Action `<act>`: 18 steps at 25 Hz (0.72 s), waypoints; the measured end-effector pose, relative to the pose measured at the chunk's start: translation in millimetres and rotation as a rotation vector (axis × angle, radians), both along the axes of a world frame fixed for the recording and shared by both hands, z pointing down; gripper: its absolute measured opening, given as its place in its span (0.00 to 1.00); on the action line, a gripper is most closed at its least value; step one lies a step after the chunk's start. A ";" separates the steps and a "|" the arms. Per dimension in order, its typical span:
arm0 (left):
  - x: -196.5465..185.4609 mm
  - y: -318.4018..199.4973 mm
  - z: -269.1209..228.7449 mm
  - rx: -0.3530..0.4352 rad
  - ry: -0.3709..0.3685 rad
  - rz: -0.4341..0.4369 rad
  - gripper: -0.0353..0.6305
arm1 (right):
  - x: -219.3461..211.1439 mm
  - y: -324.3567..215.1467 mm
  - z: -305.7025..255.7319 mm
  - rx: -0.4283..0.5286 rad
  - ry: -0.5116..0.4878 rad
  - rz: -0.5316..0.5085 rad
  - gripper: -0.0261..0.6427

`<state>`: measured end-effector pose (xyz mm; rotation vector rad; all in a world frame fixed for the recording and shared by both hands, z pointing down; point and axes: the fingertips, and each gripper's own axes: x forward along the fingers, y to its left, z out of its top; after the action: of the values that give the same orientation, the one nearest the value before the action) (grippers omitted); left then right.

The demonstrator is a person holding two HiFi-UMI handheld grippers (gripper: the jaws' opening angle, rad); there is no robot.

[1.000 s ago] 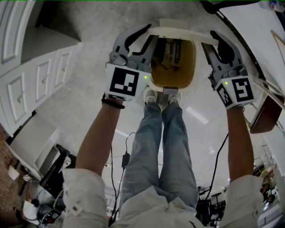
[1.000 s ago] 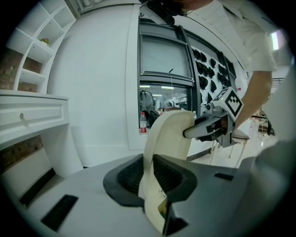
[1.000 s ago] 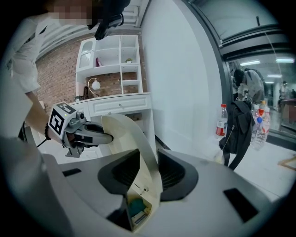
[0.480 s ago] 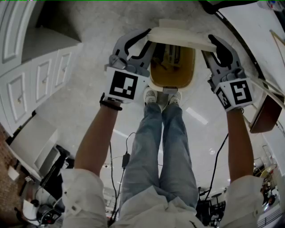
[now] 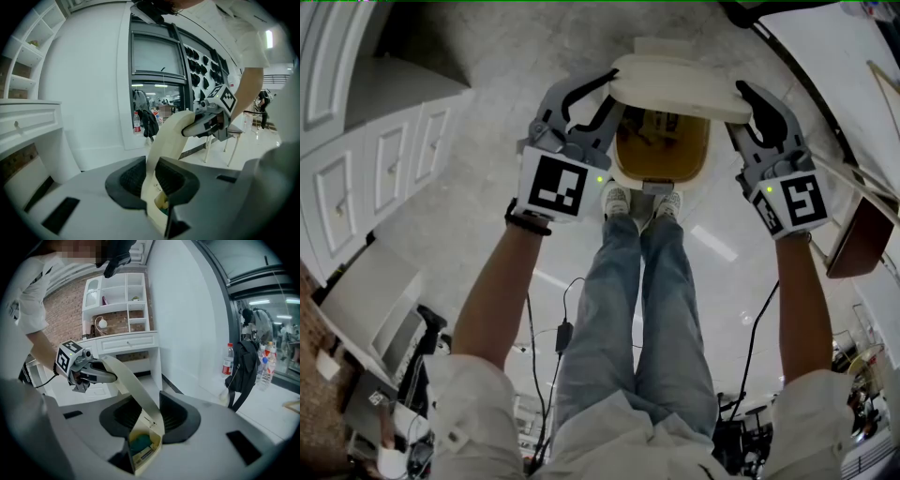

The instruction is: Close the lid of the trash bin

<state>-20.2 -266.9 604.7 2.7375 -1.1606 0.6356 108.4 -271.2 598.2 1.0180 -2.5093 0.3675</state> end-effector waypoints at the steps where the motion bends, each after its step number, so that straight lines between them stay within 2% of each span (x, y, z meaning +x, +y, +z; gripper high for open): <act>1: -0.1 1.5 0.2 -0.001 -0.002 0.002 0.17 | -0.2 1.7 0.3 -0.002 0.001 -0.001 0.24; 5: 1.0 8.0 1.5 -0.003 0.001 0.013 0.17 | 0.2 8.0 2.2 -0.009 0.001 -0.008 0.24; 18: 6.4 25.5 7.7 0.002 -0.053 0.052 0.17 | 4.3 24.8 8.8 -0.016 0.023 -0.014 0.25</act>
<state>-13.8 -241.4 612.4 2.7769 -1.1049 0.7174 112.7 -246.4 607.0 0.9928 -2.4883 0.3689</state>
